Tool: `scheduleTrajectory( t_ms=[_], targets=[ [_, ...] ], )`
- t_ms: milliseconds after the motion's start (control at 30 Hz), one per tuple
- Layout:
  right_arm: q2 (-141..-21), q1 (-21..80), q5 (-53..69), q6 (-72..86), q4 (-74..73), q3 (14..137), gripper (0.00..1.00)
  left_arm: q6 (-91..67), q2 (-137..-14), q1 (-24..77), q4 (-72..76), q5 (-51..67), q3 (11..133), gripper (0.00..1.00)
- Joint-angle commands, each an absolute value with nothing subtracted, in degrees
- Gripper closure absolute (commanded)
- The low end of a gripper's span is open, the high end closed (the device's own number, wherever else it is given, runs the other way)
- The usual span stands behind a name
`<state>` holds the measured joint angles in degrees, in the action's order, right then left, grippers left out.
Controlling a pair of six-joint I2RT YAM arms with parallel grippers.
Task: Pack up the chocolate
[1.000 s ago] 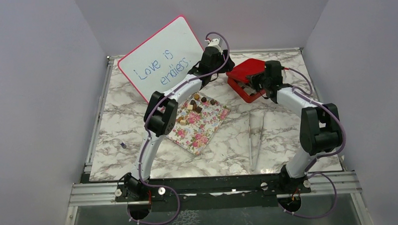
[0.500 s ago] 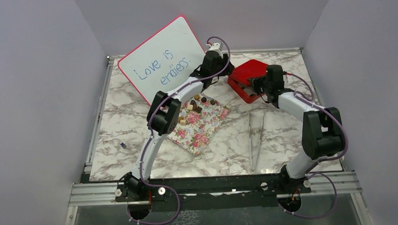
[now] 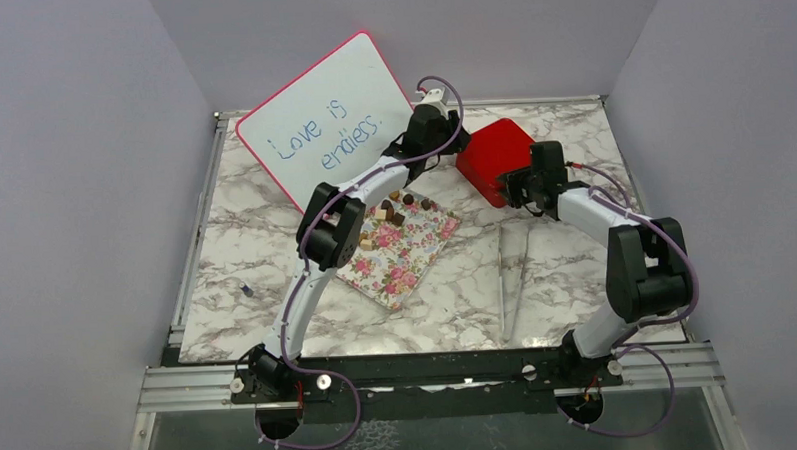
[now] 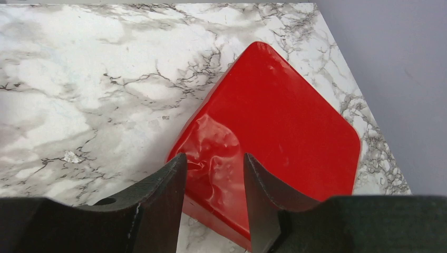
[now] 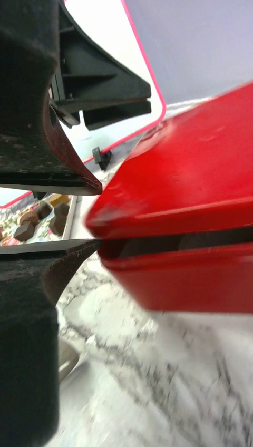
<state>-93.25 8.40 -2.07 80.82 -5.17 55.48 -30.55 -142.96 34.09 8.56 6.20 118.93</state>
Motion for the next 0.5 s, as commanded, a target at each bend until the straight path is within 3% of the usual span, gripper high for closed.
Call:
scheduleTrajectory(
  t_ms=[0,267,367,467],
  targets=[
    [-88.94,8.26,-3.51,81.44,-11.14,53.54,0.59,-29.42,-144.79,34.76,10.40,7.96,119.88,0.55],
    [-84.75,8.26,-5.95,77.78,-20.47,54.80,0.54,-27.70,-145.05,34.97,9.70,7.86,119.85,0.55],
    [-83.48,8.26,-8.49,72.88,-21.19,56.44,0.42,-27.11,-144.58,34.98,9.05,7.56,119.80,0.55],
    [-83.45,8.26,-10.65,67.64,-22.13,58.84,0.31,-25.84,-143.47,34.98,8.42,7.26,120.16,0.45]
  ],
)
